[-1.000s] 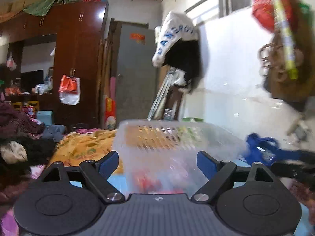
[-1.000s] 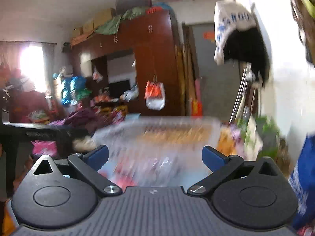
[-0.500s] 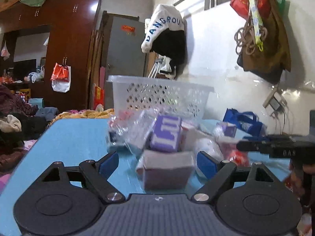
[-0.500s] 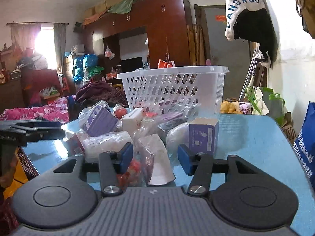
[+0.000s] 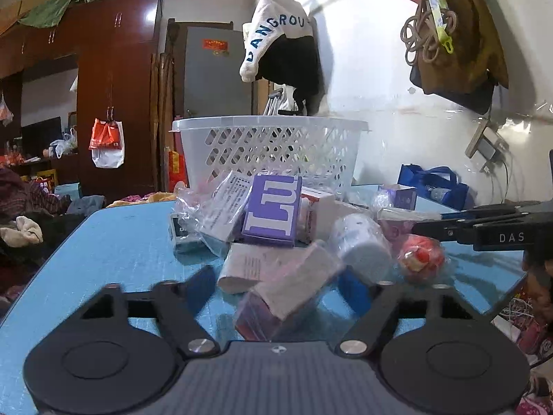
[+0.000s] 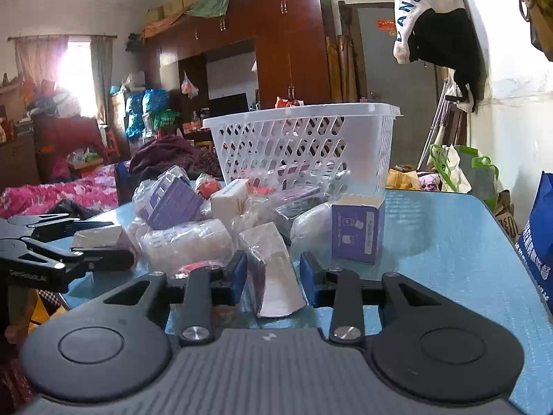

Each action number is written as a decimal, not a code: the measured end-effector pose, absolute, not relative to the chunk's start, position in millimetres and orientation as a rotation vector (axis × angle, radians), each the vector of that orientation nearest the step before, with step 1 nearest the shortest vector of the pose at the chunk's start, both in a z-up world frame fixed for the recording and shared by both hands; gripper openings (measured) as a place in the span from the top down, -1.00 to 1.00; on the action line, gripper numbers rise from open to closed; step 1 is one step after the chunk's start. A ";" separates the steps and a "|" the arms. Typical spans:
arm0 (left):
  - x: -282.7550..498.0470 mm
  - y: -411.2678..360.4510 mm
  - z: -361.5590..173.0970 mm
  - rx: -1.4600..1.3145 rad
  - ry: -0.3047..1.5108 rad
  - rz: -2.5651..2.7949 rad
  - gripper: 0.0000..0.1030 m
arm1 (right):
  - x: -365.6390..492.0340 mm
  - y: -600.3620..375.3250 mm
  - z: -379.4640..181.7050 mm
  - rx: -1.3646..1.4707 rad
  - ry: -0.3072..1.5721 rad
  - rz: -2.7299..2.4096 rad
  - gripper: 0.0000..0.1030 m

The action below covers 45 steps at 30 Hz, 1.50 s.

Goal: Organize objects
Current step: 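Grasp a dark red bagged box with the left tool while the right tool grasps a white wrapped item, then carry both items into the white basket and open both tools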

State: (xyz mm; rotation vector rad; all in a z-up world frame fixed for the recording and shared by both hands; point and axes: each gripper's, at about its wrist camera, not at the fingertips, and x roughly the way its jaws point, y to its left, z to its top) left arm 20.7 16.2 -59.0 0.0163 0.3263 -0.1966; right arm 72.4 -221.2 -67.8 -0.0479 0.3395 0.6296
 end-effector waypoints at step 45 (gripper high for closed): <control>10.6 40.1 -18.5 0.007 0.213 -0.170 -0.09 | 54.9 -242.4 -18.0 0.010 0.186 0.609 0.44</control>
